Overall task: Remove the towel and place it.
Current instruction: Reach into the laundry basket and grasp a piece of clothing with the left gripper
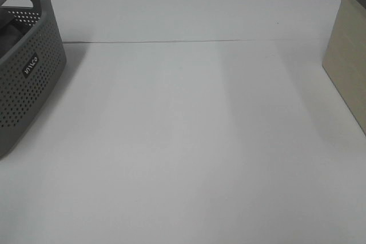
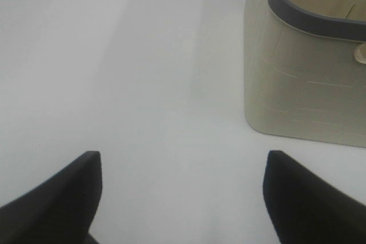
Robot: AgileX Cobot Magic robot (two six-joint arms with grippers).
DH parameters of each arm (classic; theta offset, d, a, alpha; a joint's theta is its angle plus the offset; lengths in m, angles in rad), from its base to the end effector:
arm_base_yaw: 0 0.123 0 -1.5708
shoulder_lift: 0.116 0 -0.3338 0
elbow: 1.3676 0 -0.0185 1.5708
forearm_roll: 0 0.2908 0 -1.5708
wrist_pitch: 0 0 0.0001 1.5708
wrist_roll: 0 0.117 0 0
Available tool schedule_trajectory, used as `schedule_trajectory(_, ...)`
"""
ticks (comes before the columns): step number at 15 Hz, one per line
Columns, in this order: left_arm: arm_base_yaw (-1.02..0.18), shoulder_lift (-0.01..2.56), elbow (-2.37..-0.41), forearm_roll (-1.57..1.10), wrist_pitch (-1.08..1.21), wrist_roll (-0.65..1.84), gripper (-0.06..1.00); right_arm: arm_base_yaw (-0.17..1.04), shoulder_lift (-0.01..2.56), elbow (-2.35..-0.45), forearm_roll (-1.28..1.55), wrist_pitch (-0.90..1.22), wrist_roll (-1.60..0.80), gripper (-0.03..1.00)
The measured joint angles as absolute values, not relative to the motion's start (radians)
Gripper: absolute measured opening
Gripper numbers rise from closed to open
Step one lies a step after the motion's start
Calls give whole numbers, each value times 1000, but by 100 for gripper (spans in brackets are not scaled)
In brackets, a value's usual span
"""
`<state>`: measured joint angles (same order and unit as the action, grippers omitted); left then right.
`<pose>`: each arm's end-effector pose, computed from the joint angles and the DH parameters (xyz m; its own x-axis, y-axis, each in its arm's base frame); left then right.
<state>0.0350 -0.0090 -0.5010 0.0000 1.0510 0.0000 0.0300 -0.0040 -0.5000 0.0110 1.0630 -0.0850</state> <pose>0.0033 0.0001 0.2861 -0.4381 -0.0153 -0.8988 -0.0350 0.9994 0.0000 0.0036 0.0012 0.2845 -0.4498 -0.0931 -0.8883 -0.0746 0.9950 -0.0665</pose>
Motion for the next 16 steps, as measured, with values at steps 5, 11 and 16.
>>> schedule_trajectory(5, 35, -9, -501, 0, 1051, 0, 81, 30, -4, -500, 11, 1063, -85, 76)
schedule_trajectory(11, 35, -9, -501, 0, 1051, 0, 81, 30, -4, -500, 11, 1063, -85, 76)
schedule_trajectory(16, 35, -9, -501, 0, 1051, 0, 81, 30, -4, -500, 11, 1063, -85, 76)
